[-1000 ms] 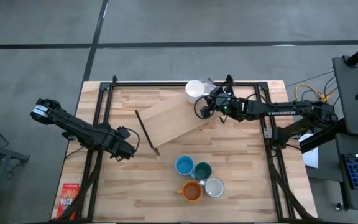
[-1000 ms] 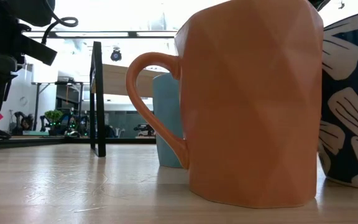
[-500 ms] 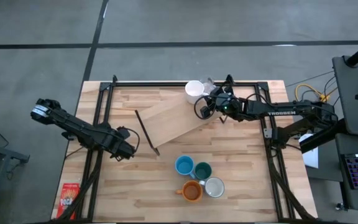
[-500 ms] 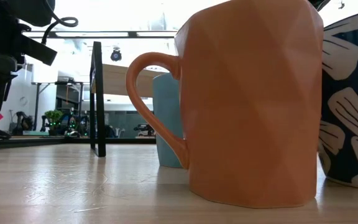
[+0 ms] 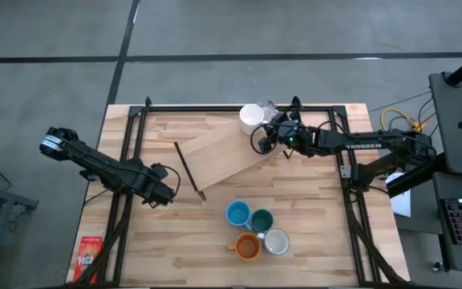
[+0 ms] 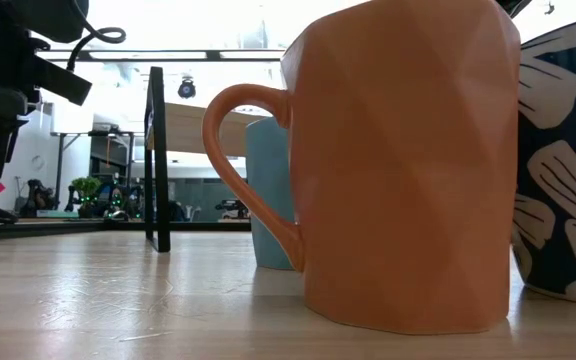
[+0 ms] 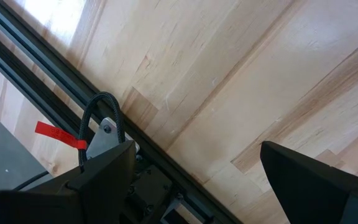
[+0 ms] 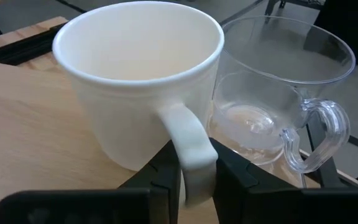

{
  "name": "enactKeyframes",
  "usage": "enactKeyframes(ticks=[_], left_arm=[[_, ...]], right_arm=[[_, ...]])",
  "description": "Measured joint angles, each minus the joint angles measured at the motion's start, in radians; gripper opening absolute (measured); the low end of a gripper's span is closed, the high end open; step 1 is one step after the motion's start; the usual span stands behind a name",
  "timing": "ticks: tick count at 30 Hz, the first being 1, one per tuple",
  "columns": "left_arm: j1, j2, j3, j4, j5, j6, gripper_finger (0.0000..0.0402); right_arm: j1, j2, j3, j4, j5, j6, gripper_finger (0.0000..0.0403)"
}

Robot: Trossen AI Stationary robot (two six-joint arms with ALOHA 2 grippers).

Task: Stack small to large cups/mugs on shelf
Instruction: Put the white mug on the shelf, then put the orange mug on the shelf

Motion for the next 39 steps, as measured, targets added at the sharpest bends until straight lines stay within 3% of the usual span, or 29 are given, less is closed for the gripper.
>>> enactKeyframes(ticks=[24,34,39], left_arm=[[0.000,0.000,0.000,0.000,0.000,0.000,0.0331],[-0.006,0.000,0.000,0.000,0.000,0.001,0.0331],[-0.008,0.000,0.000,0.001,0.000,0.001,0.0331]], right_arm=[[0.029,-0.101,0.000,-0.057,0.002,-0.027,0.0118],[0.035,-0.252,0.000,-0.154,0.003,-0.038,0.0118],[0.093,-0.318,-0.004,-0.194,0.004,-0.036,0.0118]])
